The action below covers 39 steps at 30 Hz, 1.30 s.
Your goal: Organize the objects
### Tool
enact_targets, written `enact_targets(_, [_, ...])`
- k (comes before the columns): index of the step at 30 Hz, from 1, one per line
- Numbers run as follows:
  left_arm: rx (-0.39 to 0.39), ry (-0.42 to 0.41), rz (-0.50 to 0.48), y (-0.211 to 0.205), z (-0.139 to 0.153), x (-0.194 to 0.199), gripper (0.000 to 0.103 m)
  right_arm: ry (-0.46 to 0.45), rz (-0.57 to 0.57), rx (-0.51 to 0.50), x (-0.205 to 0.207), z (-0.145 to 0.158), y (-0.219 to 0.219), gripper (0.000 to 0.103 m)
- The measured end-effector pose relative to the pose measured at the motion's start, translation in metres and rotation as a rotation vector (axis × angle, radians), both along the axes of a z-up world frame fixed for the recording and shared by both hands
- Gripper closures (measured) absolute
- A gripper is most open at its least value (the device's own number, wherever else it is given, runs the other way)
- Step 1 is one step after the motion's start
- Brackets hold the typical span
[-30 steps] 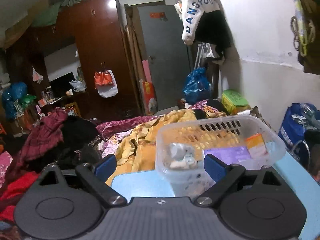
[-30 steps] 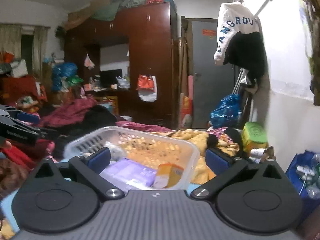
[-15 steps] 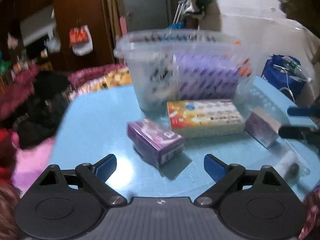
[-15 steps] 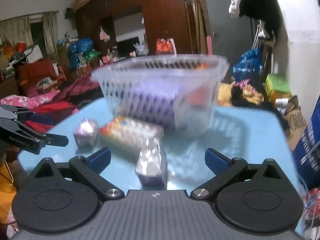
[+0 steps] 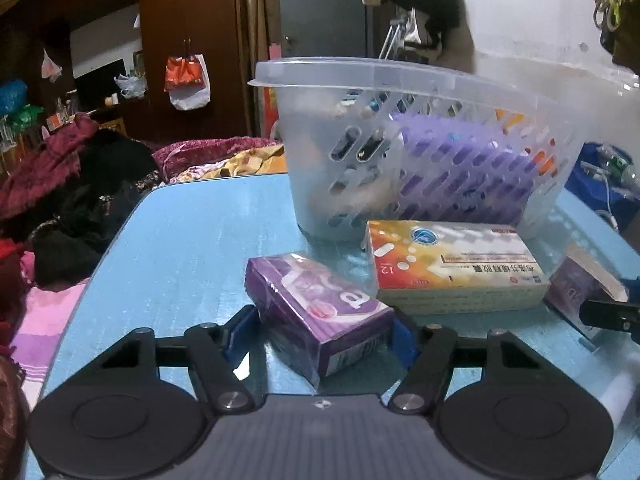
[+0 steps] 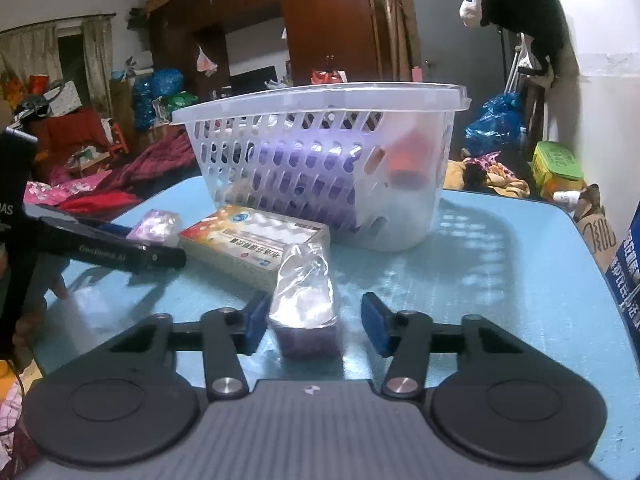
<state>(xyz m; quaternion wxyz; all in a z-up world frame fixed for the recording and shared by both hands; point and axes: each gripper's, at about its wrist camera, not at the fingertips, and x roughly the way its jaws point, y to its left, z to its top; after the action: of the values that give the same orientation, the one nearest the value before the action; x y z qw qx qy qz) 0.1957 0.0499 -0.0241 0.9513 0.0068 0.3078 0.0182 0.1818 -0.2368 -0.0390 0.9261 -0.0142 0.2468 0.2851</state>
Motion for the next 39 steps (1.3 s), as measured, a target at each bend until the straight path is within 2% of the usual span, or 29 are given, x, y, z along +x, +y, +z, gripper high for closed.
enact_targets(6, [-0.052, -0.133, -0.022, 0.007, 0.003, -0.018, 0.037, -0.065, -0.010, 0.075, -0.011, 0.001, -0.010, 0.063])
enact_targets(10, [-0.031, -0.233, -0.094, 0.001, 0.008, -0.029, 0.037, -0.074, -0.009, 0.133, -0.013, 0.002, -0.018, 0.064])
enact_targets(12, [-0.015, -0.234, -0.108, -0.003, 0.008, -0.027, 0.037, -0.066, -0.008, 0.147, -0.011, 0.003, -0.020, 0.064])
enact_targets(15, [-0.036, -0.213, -0.111, -0.001, 0.009, -0.022, 0.037, -0.060, -0.012, 0.171, -0.010, 0.002, -0.022, 0.064])
enact_targets(21, [-0.031, -0.215, -0.119, -0.003, 0.006, -0.022, 0.037, -0.088, -0.022, 0.122, -0.014, 0.002, -0.015, 0.064])
enact_targets(32, [-0.025, -0.225, -0.119, -0.003, 0.005, -0.024, 0.037, -0.088, -0.021, 0.125, -0.013, 0.003, -0.016, 0.064])
enact_targets(39, [-0.020, -0.244, -0.115, -0.004, 0.005, -0.027, 0.037, -0.118, -0.016, 0.114, -0.017, 0.003, -0.014, 0.064])
